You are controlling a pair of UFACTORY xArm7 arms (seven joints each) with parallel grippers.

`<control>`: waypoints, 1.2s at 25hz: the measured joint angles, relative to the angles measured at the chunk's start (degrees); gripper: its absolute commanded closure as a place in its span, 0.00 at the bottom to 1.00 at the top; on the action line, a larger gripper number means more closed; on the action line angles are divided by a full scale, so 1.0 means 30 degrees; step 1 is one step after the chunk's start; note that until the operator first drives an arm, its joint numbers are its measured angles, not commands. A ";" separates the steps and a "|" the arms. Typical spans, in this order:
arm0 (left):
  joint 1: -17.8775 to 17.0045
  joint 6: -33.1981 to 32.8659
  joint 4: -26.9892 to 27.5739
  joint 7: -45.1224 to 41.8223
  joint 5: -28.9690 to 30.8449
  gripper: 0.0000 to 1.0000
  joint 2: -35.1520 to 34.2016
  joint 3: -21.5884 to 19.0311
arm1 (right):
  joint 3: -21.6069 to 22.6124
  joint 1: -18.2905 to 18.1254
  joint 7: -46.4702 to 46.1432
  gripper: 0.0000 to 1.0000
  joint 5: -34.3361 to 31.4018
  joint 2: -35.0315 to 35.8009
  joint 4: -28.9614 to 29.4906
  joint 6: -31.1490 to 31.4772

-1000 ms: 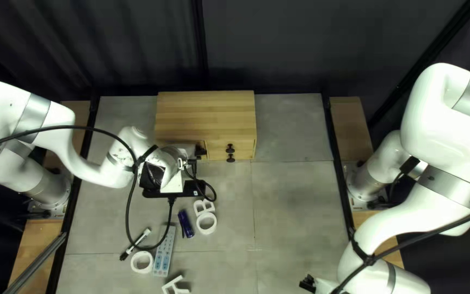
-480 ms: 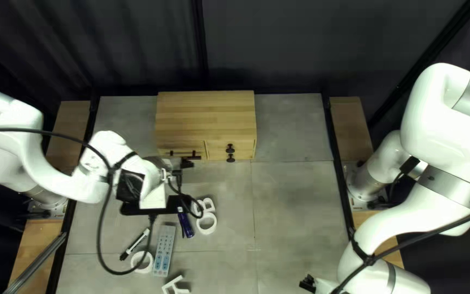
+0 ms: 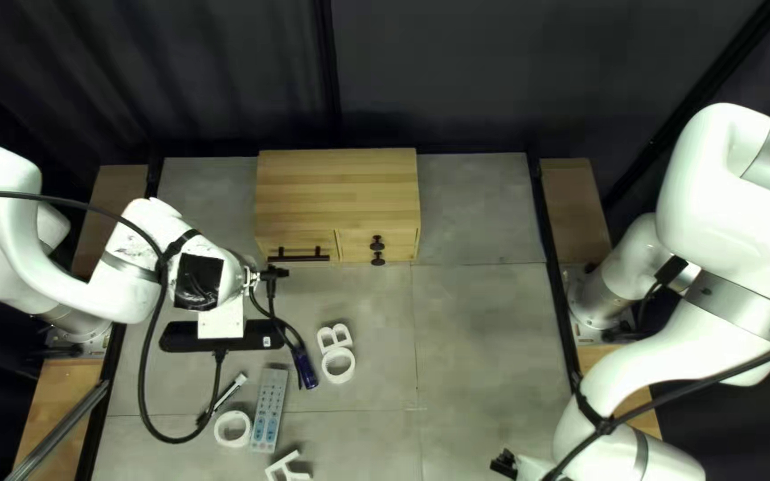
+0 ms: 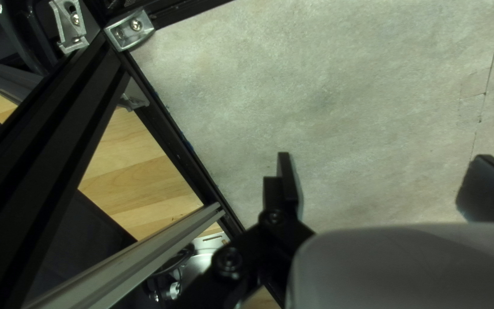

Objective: Open drawers and place objects into drawer and close

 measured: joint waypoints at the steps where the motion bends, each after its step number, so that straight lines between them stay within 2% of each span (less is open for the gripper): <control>1: -0.0042 0.0455 0.0161 0.0290 -0.0271 0.00 -0.0117 0.0007 | 0.0000 0.0000 0.0000 0.00 0.0000 0.0000 0.0000 0.0000; 4: -0.0156 0.1447 0.0426 0.0607 -0.1019 0.00 -0.0551 -0.0025 | 0.0000 0.0000 0.0000 0.00 0.0000 0.0000 0.0000 0.0000; 7: -0.0234 0.1838 0.0187 -0.0562 -0.1839 0.00 -0.0896 -0.0184 | 0.0000 0.0000 0.0000 0.00 0.0000 0.0000 0.0000 0.0000; 14: -0.0176 0.2530 0.0873 -0.7125 -0.4224 0.00 0.0841 -0.0452 | 0.0000 0.0000 0.0000 0.00 0.0000 0.0000 0.0000 0.0000; 16: -0.0187 0.2807 0.1060 -0.8187 -0.4698 0.00 0.1176 -0.0598 | 0.0000 0.0000 0.0000 0.00 0.0000 0.0000 0.0000 0.0000; 22: -0.0193 0.2870 0.1090 -0.8457 -0.4820 0.00 0.1242 -0.0634 | 0.0000 0.0000 0.0000 0.00 0.0000 0.0000 0.0000 0.0000; 25: -0.0260 0.2819 0.0510 -0.9019 -0.4904 0.00 0.0444 -0.0786 | 0.0000 0.0000 0.0000 0.00 0.0000 0.0000 0.0000 0.0000; 30: -0.0764 0.2569 -0.0894 -1.2044 -0.5749 0.00 -0.1302 -0.1765 | 0.0000 0.0000 0.0000 0.00 0.0000 0.0000 0.0000 0.0000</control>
